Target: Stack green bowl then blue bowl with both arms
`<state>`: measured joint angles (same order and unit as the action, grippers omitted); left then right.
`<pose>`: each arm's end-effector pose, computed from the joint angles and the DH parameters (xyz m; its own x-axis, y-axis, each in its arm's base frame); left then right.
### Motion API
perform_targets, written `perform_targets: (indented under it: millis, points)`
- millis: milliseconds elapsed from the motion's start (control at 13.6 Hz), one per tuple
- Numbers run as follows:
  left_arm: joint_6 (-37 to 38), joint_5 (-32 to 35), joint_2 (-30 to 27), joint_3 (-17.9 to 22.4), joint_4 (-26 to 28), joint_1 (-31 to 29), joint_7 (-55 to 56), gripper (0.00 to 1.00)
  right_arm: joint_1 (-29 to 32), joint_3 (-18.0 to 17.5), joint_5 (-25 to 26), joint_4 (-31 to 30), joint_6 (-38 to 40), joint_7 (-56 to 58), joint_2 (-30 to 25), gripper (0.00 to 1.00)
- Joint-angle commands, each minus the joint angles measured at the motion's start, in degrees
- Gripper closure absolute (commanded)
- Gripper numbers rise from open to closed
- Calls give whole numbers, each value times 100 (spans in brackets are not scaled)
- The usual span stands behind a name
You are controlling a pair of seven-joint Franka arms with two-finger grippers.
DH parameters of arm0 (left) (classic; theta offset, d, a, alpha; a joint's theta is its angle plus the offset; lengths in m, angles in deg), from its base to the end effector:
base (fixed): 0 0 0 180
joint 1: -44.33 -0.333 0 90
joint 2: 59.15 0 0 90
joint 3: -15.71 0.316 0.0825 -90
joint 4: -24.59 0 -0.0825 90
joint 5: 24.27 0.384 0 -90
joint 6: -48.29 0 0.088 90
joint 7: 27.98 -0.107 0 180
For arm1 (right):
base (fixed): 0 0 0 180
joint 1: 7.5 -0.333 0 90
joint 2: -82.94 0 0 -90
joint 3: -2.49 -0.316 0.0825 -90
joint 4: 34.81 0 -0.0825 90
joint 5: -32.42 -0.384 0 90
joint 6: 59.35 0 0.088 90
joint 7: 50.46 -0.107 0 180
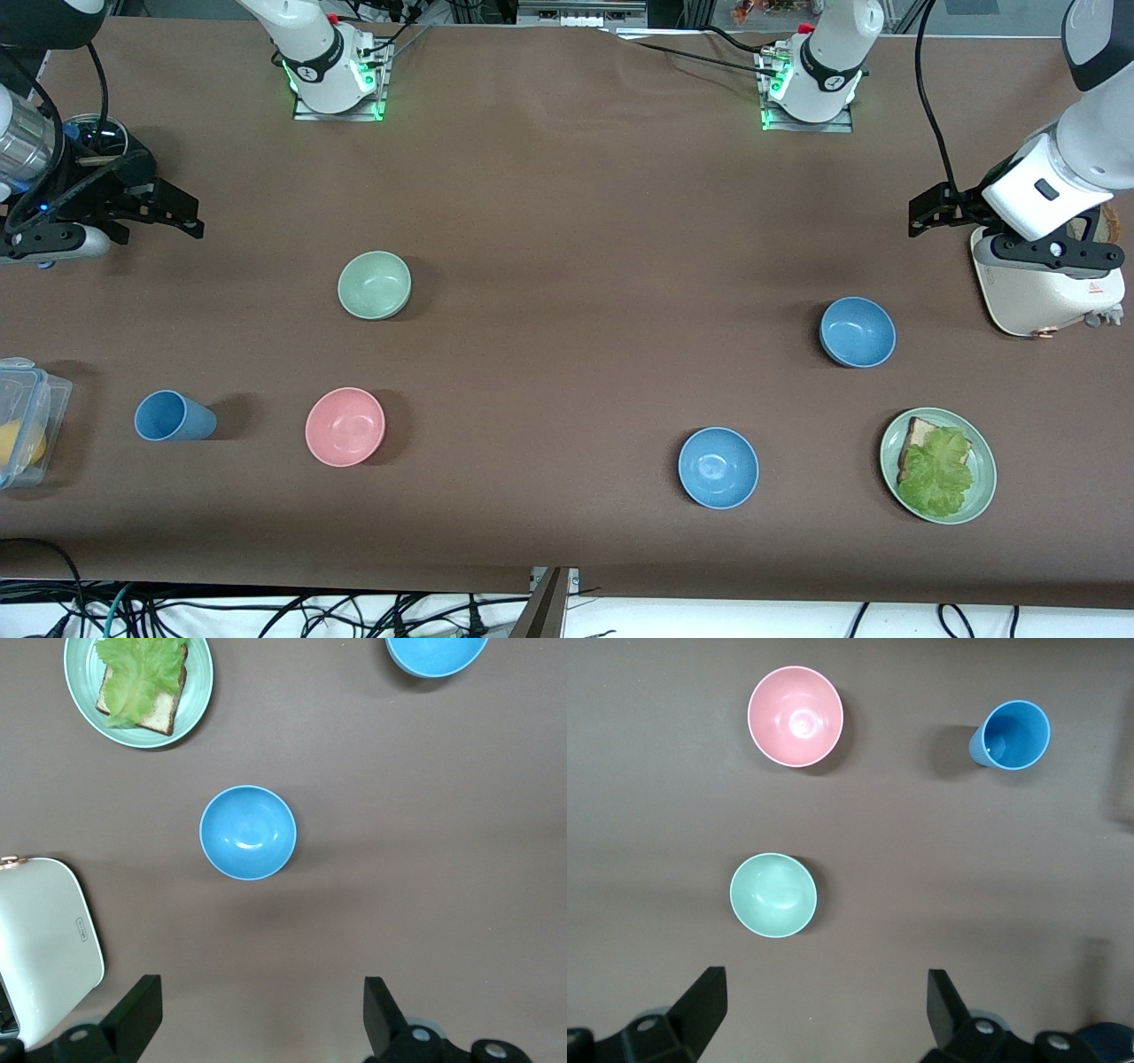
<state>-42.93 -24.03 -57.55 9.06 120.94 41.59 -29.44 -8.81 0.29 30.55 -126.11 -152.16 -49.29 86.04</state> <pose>0.5566 -0.0368 0.5587 0.9887 -0.0935 -0.1170 -0.0939 -0.9956 0.0021 0.5724 0.0379 0.5876 0.9964 0.0800 -0.0270 0.0790 -0.9963 -0.0352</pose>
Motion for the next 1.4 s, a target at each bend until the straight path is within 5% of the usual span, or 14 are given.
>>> perform_targets:
  millis: [0,1327]
  points:
    - [104,-68,-2,6,-81,-25,15,0,-36,1,90,-44,-87,-73,-63,0]
    - [104,-68,-2,6,-81,-34,15,0,-28,1,73,34,-88,-21,-11,0]
